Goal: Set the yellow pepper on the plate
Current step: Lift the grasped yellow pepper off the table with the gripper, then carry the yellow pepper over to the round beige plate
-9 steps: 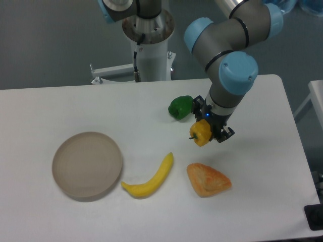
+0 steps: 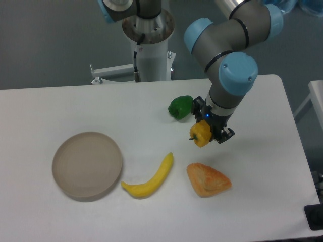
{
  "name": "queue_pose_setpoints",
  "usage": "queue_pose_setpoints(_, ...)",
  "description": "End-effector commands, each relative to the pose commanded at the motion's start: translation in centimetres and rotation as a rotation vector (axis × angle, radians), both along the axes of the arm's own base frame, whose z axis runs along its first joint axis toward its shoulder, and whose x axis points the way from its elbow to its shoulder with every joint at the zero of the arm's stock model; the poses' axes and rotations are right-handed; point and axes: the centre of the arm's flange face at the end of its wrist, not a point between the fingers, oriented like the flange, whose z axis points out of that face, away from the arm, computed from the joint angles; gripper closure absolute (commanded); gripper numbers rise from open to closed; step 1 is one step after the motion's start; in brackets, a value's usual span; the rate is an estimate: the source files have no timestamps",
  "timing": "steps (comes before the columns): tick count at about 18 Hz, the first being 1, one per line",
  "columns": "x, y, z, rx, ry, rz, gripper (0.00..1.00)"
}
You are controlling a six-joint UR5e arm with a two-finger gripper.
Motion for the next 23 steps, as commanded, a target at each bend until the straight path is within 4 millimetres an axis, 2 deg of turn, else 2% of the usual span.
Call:
queue_pose_setpoints(3, 3.2, 1.4, 0.4, 0.006, -0.005, -0.018, 0.94)
queue_pose_setpoints(4, 5.9, 2.3, 1.1, 0.009, -0.005, 0.022, 0.95)
queue_pose_setpoints(5, 7.8, 3.1, 1.3, 0.014, -0.01, 0.038, 0.96)
queue_pose_setpoints(6, 10.5, 4.2, 1.5, 0.013, -0.011, 0.05, 0.96)
queue_pose_setpoints(8, 14.5, 6.2, 1.4, 0.03, 0.002, 0.069, 0.96)
queue_pose_setpoints(12, 23.4, 8.4, -1.5, 0.027, 0.007, 0.089, 0.94)
queue_pose_setpoints(14, 25.4, 8.9, -2.4, 0.035, 0.008, 0.102, 0.94)
queue_pose_setpoints(15, 27.6, 9.5, -3.4, 0.023, 0.003, 0.096, 0.94)
queue_pose_setpoints(19, 32.5, 10.8, -7.1, -0.024, -0.005, 0.084, 0.89)
queue_pose_setpoints(21, 33.8, 11.3, -9.0, -0.048, -0.008, 0.077, 0.87)
queue_pose_setpoints(23, 34.2, 11.9, -9.9, -0.032, -0.004, 0.079, 0.77)
